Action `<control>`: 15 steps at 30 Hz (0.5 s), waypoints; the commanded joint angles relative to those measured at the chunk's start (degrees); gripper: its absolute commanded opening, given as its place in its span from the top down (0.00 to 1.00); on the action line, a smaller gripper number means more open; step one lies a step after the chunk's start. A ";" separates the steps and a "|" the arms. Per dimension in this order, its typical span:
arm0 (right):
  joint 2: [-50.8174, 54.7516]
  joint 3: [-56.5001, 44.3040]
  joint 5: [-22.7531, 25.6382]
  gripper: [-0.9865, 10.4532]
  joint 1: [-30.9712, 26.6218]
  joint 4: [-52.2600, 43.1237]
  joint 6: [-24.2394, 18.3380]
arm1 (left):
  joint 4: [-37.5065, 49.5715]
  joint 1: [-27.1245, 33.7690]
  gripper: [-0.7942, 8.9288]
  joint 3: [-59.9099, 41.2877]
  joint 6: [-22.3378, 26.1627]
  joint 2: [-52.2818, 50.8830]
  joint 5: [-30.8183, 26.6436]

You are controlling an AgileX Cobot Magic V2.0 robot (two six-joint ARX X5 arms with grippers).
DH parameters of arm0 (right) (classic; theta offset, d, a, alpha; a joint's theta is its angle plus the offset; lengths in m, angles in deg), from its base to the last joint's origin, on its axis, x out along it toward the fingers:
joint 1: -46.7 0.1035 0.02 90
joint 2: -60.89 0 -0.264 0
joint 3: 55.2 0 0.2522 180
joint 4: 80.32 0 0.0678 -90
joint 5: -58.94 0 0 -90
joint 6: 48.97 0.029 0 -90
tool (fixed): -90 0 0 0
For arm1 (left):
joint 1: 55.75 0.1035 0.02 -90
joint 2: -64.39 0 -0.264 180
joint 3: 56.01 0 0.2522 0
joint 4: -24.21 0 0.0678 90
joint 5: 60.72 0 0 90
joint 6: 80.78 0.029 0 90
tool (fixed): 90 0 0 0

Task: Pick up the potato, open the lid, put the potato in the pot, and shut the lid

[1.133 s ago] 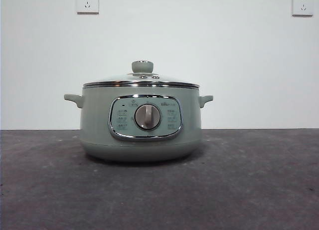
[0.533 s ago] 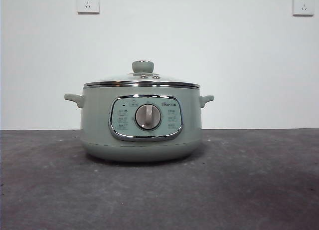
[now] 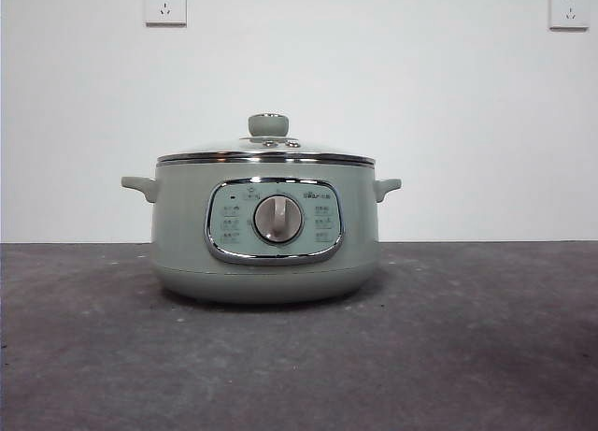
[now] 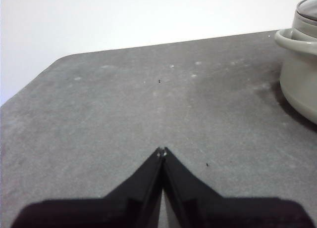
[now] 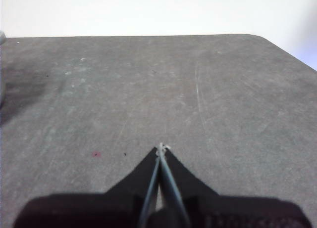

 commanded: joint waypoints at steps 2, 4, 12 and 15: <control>0.11 -0.61 -0.39 0.91 0.24 -0.28 -0.15 | 0.52 0.17 0.92 -0.59 -0.39 0.09 0.02; 0.11 -0.63 -0.37 0.91 0.74 -0.28 -0.24 | 0.52 0.17 0.92 -0.59 -0.39 0.09 0.02; 0.07 -0.61 -0.72 0.91 1.60 -0.48 0.02 | 0.55 0.17 0.92 -0.59 -0.39 0.09 0.04; 0.04 -0.61 -0.74 0.91 1.60 -0.48 0.02 | 0.52 0.17 0.92 -0.59 -0.39 0.09 0.02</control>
